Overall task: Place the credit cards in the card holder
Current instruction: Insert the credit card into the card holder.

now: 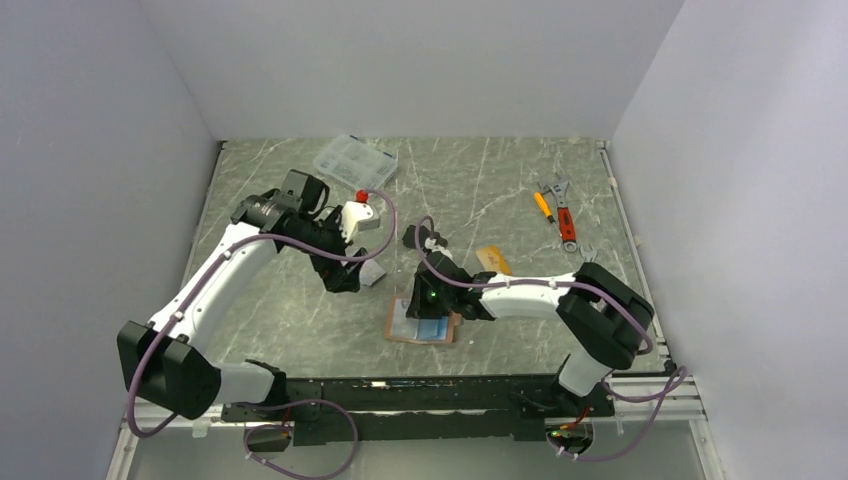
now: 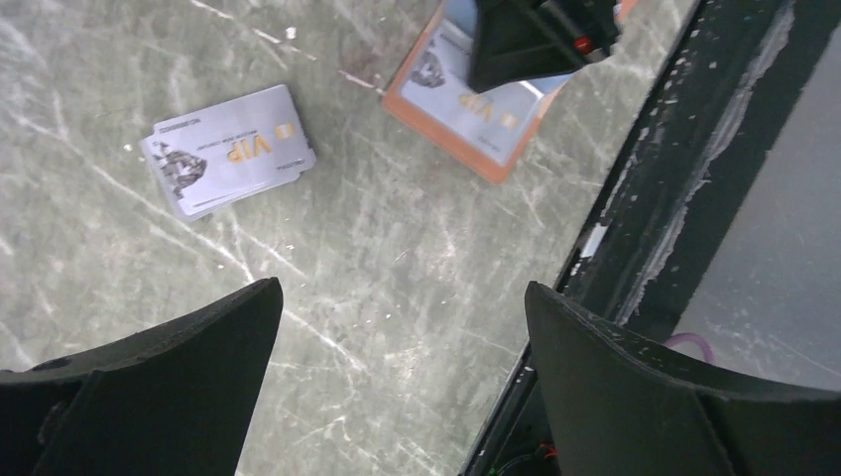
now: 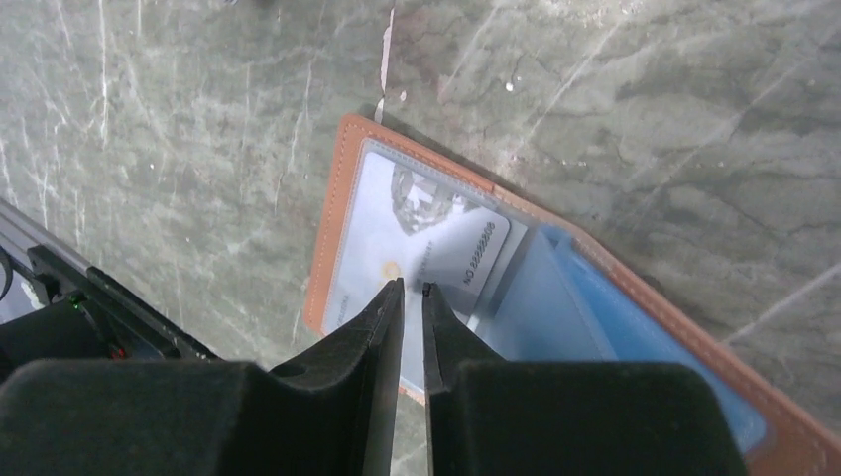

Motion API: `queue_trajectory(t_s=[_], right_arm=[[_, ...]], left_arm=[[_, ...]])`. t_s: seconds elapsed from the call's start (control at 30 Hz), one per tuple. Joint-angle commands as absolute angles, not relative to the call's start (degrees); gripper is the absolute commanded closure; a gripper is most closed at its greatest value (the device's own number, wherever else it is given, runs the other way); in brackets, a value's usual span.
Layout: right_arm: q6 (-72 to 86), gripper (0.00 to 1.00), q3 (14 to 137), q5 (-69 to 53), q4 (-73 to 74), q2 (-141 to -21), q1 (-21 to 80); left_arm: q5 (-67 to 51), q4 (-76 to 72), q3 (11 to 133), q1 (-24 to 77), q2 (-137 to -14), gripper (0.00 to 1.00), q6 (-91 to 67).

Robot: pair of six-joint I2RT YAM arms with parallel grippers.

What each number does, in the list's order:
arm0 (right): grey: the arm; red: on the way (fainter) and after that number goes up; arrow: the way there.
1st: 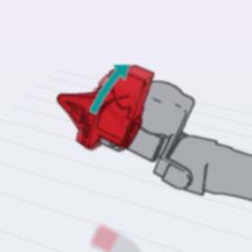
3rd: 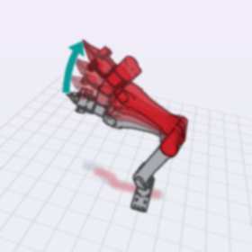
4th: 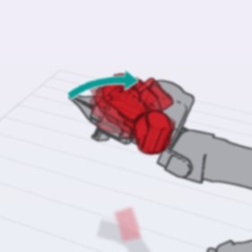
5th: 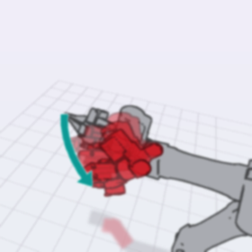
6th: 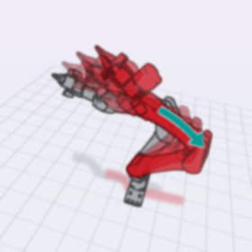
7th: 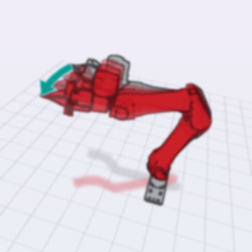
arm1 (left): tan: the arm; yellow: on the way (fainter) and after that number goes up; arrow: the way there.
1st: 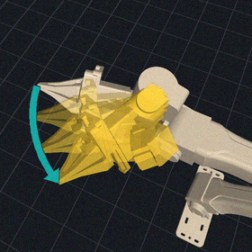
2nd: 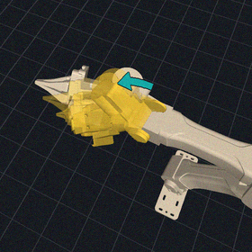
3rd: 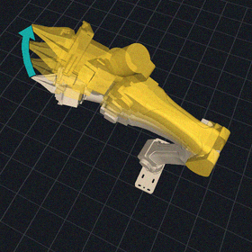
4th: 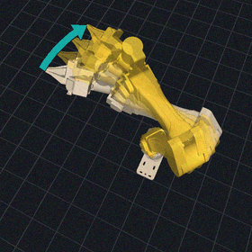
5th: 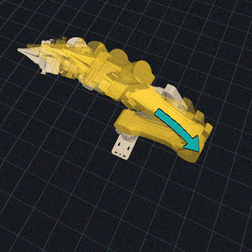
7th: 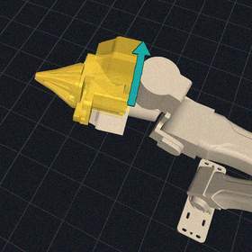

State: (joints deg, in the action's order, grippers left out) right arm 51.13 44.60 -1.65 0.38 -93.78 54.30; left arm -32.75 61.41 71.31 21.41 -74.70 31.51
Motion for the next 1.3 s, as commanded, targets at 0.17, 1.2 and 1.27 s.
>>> queue_trajectory(t_s=[0.17,1.2,1.27], right_arm=[[50.7,0.79,37.7,-5.9,-3.7,-81.6,52.8],[53.4,0.86,39.1,-7.4,-2.5,-87.1,52.0],[53.1,0.86,39.5,-7.7,-1.9,-87.7,52.0]], left_arm=[[-22.7,57.2,72.8,22.5,-73.3,0.0,28.7],[-33.1,15.6,31.7,41.0,-57.6,0.48,78.4],[-32.2,15.3,30.4,41.4,-59.8,0.52,82.7]])
